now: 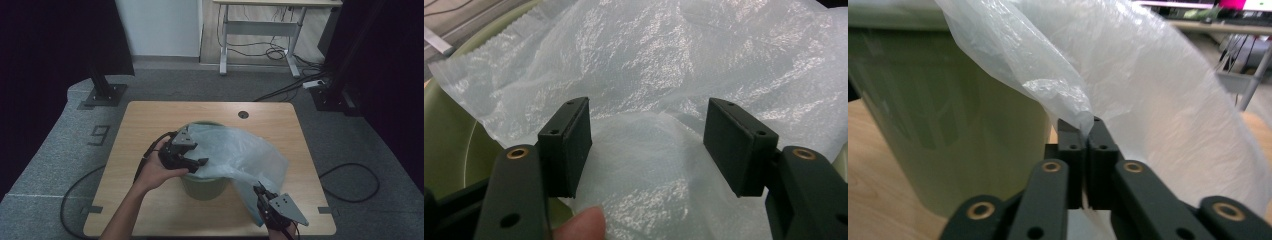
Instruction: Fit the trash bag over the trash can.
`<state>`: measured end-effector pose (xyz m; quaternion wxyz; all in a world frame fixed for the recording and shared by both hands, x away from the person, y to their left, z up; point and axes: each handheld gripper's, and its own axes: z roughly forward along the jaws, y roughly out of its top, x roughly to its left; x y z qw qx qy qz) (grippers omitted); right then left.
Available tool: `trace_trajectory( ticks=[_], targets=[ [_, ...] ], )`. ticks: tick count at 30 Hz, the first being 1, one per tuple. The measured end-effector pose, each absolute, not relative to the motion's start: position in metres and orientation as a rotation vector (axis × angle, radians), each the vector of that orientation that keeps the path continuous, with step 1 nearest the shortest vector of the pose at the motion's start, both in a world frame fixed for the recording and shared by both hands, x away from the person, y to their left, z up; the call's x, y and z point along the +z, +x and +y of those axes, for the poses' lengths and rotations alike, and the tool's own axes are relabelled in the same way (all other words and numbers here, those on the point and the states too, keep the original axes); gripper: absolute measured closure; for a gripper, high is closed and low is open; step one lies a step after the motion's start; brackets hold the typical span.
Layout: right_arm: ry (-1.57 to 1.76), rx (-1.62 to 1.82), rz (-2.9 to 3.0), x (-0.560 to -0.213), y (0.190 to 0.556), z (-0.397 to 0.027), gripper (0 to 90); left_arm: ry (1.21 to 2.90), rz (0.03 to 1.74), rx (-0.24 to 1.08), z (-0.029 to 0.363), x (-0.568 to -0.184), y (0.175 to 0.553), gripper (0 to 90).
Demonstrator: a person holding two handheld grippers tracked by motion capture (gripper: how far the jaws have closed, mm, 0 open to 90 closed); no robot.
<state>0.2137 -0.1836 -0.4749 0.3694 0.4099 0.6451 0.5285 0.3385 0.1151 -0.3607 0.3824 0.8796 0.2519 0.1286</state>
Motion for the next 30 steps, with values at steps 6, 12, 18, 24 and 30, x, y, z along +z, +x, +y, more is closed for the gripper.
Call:
trace_trajectory(
  ticks=[6, 12, 18, 24, 30],
  targets=[
    [0.996, 1.393, 1.617, -0.458, 0.213, -0.183, 88.7, 2.216, 0.641, 0.330, 0.120, -0.356, 0.337, 35.1],
    [0.928, 1.440, 1.585, -0.429, 0.216, -0.177, 88.8, 2.192, 0.628, 0.346, 0.123, -0.352, 0.332, 34.1],
    [0.878, 1.467, 1.577, -0.408, 0.219, -0.171, 88.8, 2.142, 0.618, 0.358, 0.130, -0.343, 0.326, 33.4],
    [0.852, 1.464, 1.619, -0.403, 0.226, -0.157, 88.8, 2.121, 0.599, 0.366, 0.131, -0.338, 0.321, 33.1],
    [0.884, 1.487, 1.619, -0.399, 0.236, -0.153, 88.8, 2.096, 0.589, 0.352, 0.132, -0.340, 0.318, 32.1]
  ],
)
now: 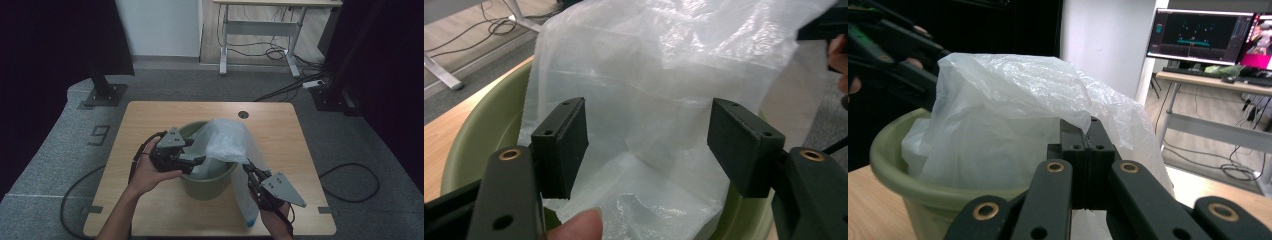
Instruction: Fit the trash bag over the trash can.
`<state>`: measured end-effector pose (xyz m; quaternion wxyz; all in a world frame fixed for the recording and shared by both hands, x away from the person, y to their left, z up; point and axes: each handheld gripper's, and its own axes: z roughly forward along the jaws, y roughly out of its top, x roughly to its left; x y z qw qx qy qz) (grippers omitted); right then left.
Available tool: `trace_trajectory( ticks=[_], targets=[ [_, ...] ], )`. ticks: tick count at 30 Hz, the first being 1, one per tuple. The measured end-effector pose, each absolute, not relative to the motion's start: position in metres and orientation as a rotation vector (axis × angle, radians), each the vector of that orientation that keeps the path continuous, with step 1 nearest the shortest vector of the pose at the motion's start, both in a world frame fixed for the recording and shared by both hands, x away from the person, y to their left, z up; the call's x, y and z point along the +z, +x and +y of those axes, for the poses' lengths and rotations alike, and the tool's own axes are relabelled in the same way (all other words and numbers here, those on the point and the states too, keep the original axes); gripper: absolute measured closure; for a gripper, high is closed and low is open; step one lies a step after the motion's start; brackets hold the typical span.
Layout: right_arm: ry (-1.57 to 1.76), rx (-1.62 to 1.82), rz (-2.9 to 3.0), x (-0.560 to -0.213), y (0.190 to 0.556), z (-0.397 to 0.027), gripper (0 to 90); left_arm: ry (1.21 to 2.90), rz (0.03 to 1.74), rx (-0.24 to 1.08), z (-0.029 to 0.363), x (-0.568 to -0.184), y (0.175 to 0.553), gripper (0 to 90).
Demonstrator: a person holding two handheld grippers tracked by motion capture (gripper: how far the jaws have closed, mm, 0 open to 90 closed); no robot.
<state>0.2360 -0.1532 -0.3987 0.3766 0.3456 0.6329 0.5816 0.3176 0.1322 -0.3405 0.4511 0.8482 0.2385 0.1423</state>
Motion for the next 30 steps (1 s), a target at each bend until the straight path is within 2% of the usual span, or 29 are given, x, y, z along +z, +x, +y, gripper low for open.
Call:
trace_trajectory(
  ticks=[8, 15, 18, 21, 24, 30],
  targets=[
    [0.880, 1.478, 1.648, -0.396, 0.242, -0.148, 88.8, 2.059, 0.582, 0.353, 0.142, -0.336, 0.309, 31.6],
    [0.862, 1.487, 1.658, -0.392, 0.245, -0.139, 88.7, 2.076, 0.561, 0.340, 0.133, -0.340, 0.308, 32.5],
    [0.850, 1.487, 1.670, -0.393, 0.245, -0.137, 88.8, 2.095, 0.571, 0.343, 0.127, -0.342, 0.312, 42.9],
    [0.831, 1.490, 1.683, -0.396, 0.243, -0.135, 88.7, 2.100, 0.585, 0.318, 0.124, -0.345, 0.317, 57.9],
    [0.824, 1.498, 1.685, -0.398, 0.242, -0.135, 88.1, 2.079, 0.610, 0.312, 0.122, -0.348, 0.319, 66.2],
    [0.815, 1.533, 1.680, -0.403, 0.239, -0.138, 74.1, 2.061, 0.680, 0.302, 0.120, -0.356, 0.323, 77.0]
  ],
)
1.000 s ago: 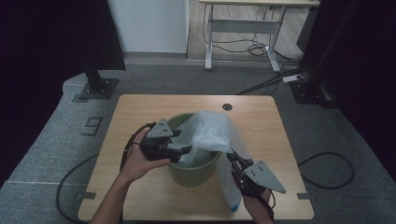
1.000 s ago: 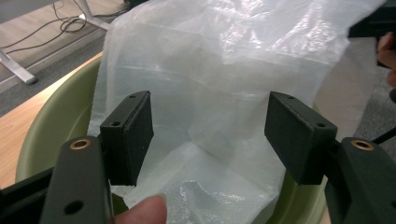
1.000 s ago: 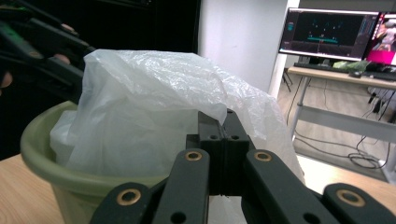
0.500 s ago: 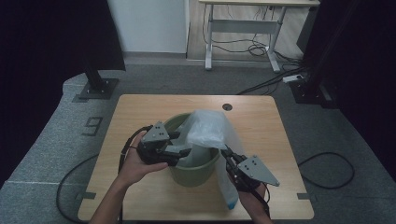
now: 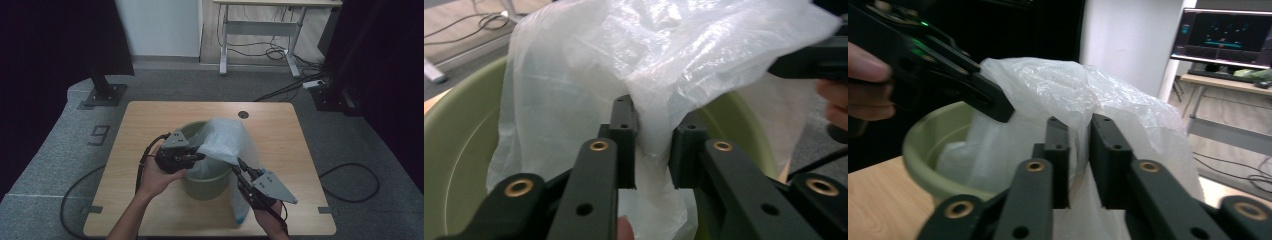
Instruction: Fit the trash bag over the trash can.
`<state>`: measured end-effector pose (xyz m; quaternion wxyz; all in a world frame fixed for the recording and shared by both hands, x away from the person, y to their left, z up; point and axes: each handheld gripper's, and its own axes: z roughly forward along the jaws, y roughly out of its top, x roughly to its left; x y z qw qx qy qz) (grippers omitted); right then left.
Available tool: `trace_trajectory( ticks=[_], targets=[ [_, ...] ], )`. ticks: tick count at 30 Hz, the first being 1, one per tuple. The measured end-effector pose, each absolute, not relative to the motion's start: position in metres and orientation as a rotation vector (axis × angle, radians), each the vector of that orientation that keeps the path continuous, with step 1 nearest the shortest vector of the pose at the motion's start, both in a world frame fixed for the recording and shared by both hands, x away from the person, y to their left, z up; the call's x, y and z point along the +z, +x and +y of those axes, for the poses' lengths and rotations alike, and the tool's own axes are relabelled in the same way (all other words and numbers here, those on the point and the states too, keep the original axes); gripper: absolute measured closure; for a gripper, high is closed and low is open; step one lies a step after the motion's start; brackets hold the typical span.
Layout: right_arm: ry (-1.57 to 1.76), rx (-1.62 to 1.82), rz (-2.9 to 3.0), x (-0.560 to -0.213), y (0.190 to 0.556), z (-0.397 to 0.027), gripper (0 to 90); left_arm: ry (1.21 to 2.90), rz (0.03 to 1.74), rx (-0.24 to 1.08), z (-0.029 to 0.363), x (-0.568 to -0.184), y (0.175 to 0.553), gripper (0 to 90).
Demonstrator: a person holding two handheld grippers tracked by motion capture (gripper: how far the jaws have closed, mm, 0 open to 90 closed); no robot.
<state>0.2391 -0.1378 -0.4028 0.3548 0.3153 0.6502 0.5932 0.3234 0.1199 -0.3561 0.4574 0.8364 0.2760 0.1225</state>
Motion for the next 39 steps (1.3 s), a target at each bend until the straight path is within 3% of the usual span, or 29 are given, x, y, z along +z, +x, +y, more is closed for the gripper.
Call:
trace_trajectory(
  ticks=[3, 5, 18, 33, 35, 39],
  targets=[
    [0.802, 1.566, 1.673, -0.407, 0.233, -0.139, 52.9, 2.046, 0.717, 0.296, 0.120, -0.359, 0.326, 78.7],
    [0.802, 1.582, 1.658, -0.409, 0.226, -0.140, 45.2, 2.033, 0.727, 0.297, 0.121, -0.359, 0.327, 80.0],
    [0.988, 1.519, 1.696, -0.444, 0.202, -0.156, 34.0, 2.014, 0.761, 0.270, 0.124, -0.361, 0.330, 81.5],
    [1.150, 1.376, 1.729, -0.491, 0.217, -0.146, 35.7, 2.013, 0.759, 0.255, 0.128, -0.359, 0.329, 82.7],
    [1.169, 1.358, 1.728, -0.493, 0.219, -0.148, 43.2, 2.012, 0.756, 0.250, 0.129, -0.360, 0.329, 83.1],
    [1.182, 1.333, 1.710, -0.491, 0.225, -0.156, 68.4, 2.017, 0.748, 0.240, 0.129, -0.362, 0.330, 83.1]
  ],
)
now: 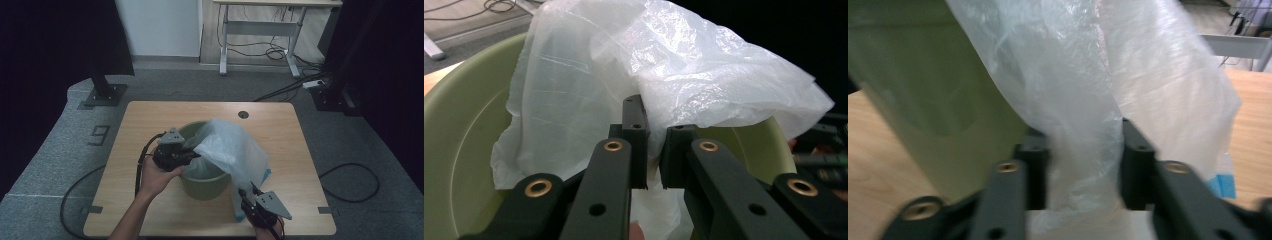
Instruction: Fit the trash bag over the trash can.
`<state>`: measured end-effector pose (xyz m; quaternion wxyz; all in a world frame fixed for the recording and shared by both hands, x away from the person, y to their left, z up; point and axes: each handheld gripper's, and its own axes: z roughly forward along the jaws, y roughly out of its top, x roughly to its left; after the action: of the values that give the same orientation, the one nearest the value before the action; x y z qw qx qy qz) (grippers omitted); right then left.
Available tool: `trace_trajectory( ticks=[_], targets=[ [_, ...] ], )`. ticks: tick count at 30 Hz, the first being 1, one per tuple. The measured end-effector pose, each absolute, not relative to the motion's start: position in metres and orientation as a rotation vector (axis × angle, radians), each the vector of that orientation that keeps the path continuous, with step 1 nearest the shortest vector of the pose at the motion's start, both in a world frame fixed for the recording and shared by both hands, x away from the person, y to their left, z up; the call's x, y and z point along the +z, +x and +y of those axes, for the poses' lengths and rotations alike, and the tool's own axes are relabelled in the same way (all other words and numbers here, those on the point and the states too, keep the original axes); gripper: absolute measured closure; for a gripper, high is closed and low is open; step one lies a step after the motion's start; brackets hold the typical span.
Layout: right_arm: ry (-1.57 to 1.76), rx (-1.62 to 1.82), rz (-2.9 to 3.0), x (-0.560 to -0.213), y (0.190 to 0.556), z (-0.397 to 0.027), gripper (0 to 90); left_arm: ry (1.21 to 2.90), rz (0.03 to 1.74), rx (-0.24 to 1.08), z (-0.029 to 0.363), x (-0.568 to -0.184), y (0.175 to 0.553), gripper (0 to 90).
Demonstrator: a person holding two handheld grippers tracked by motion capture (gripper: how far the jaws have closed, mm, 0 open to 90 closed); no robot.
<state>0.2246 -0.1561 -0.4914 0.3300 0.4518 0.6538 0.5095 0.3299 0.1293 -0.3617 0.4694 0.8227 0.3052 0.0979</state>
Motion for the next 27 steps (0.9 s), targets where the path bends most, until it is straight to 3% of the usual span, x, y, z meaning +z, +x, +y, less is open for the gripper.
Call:
trace_trajectory(
  ticks=[3, 5, 17, 27],
  targets=[
    [1.180, 1.339, 1.679, -0.486, 0.229, -0.166, 83.9, 2.029, 0.736, 0.234, 0.129, -0.364, 0.331, 82.8],
    [1.170, 1.329, 1.659, -0.483, 0.232, -0.172, 87.4, 2.033, 0.731, 0.233, 0.129, -0.364, 0.331, 82.8],
    [1.163, 1.400, 1.449, -0.434, 0.235, -0.205, 88.5, 2.024, 0.711, 0.224, 0.117, -0.369, 0.339, 82.4],
    [1.051, 1.487, 1.425, -0.405, 0.227, -0.199, 88.6, 2.020, 0.698, 0.227, 0.127, -0.365, 0.332, 76.9]
  ],
)
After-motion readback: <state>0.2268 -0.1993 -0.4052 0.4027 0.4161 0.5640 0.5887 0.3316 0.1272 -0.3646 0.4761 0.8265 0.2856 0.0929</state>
